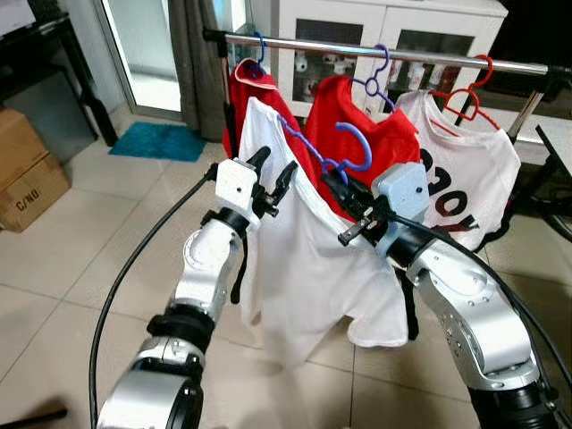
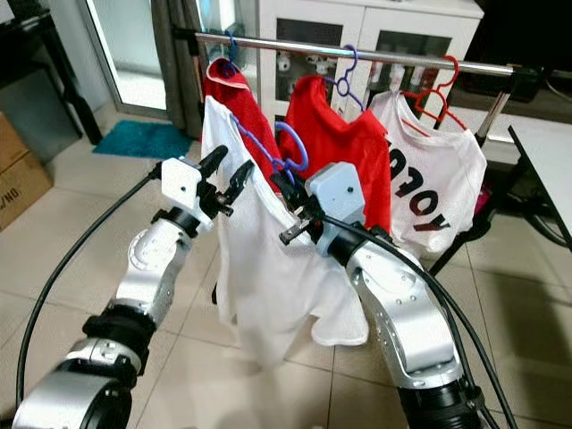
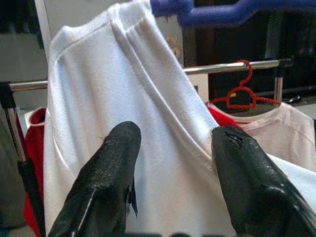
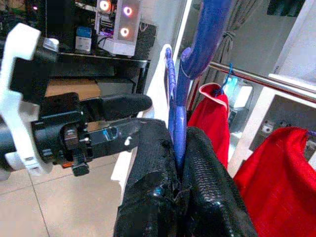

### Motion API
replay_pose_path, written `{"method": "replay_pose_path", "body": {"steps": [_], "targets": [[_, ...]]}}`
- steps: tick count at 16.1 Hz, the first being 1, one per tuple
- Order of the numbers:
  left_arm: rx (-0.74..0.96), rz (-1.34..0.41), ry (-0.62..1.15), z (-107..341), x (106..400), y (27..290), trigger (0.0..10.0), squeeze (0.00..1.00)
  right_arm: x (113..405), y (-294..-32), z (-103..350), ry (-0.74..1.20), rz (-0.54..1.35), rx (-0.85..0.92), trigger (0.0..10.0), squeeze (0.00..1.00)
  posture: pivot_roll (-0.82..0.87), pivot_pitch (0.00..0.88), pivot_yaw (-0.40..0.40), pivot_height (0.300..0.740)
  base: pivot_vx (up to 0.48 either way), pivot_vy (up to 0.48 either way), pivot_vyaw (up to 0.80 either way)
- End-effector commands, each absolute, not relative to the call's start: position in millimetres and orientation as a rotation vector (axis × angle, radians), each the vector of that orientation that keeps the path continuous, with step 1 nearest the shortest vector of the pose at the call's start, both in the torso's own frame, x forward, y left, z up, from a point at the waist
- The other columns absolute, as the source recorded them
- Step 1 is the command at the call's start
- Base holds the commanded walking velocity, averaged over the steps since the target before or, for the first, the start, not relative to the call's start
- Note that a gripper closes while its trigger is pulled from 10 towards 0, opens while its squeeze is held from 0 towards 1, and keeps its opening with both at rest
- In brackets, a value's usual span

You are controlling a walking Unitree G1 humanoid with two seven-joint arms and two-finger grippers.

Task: Hang hanger

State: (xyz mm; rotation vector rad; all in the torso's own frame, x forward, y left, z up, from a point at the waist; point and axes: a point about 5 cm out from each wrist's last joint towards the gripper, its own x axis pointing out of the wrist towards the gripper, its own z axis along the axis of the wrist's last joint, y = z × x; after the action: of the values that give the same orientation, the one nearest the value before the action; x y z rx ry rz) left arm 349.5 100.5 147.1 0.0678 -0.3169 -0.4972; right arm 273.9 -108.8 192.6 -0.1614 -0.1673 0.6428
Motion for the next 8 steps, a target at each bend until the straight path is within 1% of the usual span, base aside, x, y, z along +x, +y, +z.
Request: {"method": "replay_pose_path", "body": {"steps": [1, 3, 5, 7, 8], "targets": [[0.093, -0.501, -0.316, 153.4, 356.2, 102.0, 10.0, 0.00, 273.1, -106.0, 203.3, -0.227, 0.661, -0.173, 0.0, 0.00, -0.18, 0.000, -0.011, 0.740, 0.000, 0.000, 0.00], [0.086, -0.511, -0.310, 158.5, 362.3, 102.9, 10.0, 0.00, 273.6, -105.1, 204.3, -0.235, 0.664, -0.173, 0.0, 0.00, -0.18, 0.000, -0.011, 0.740, 0.000, 0.000, 0.00], [0.062, -0.621, -0.310, 161.1, 362.2, 92.4, 10.0, 0.00, 273.8, -104.8, 204.9, -0.239, 0.664, -0.174, 0.0, 0.00, -0.18, 0.000, -0.010, 0.740, 0.000, 0.000, 0.00], [0.077, -0.630, -0.291, 157.0, 361.8, 88.8, 9.8, 0.00, 273.8, -105.0, 204.8, -0.239, 0.660, -0.175, 0.0, 0.00, -0.18, 0.000, -0.010, 0.740, 0.000, 0.000, 0.00], [0.078, -0.623, -0.288, 155.9, 362.1, 88.9, 7.3, 0.00, 273.4, -105.1, 204.7, -0.240, 0.659, -0.175, 0.0, 0.00, -0.18, 0.000, -0.001, 0.740, 0.000, 0.000, 0.00]]}}
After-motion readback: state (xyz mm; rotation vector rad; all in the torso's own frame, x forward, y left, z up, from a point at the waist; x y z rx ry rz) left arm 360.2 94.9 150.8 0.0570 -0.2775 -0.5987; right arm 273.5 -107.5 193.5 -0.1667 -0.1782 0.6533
